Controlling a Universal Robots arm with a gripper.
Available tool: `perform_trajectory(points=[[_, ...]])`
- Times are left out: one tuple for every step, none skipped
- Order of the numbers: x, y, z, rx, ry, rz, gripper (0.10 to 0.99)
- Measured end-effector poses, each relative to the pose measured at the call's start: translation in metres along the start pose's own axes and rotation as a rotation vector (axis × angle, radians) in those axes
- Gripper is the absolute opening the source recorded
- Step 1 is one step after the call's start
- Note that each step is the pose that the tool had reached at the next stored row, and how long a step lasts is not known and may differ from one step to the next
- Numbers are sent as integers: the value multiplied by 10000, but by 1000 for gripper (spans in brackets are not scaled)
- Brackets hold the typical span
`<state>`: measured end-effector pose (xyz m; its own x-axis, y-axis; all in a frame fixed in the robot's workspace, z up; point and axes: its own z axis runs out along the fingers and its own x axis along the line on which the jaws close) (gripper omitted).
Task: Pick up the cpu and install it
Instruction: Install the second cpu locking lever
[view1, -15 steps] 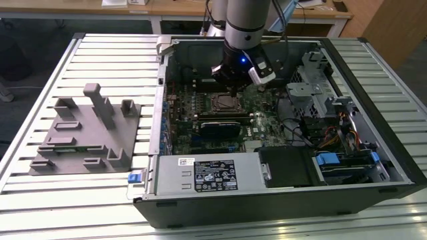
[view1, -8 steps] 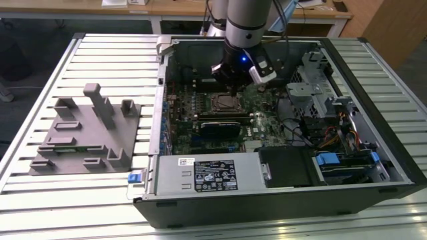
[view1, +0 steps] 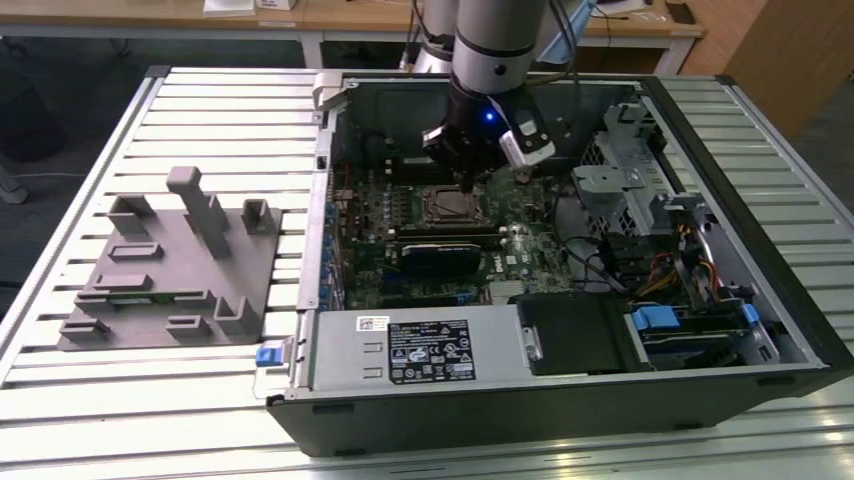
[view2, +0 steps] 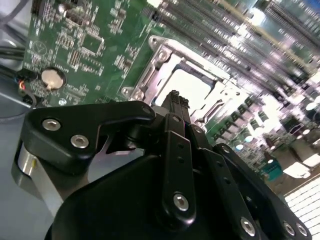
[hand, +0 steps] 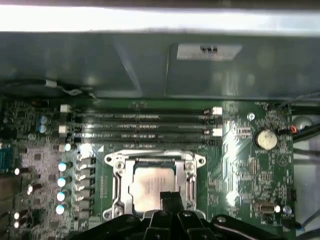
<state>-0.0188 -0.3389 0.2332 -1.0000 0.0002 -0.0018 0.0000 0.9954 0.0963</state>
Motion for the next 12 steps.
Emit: perform_trajectory(points=[[0,-33,-3,0,2,0,106],[0,-67,-7,0,4,1,106],[0,-102,-10,-1,7,0,106],[-1,-126,-12,1,11,0,106],[-2,-152,-14,1,21,2,106],[-6,-178,-15,0,36,3,106],[-10,-201,-17,0,53,5,106],[-17,-223,-18,1,71,7,106],[-28,-241,-19,1,91,9,106],[-46,-254,-20,1,124,13,106],[-58,-269,-21,1,146,13,106],[-62,-282,-22,0,157,14,106]])
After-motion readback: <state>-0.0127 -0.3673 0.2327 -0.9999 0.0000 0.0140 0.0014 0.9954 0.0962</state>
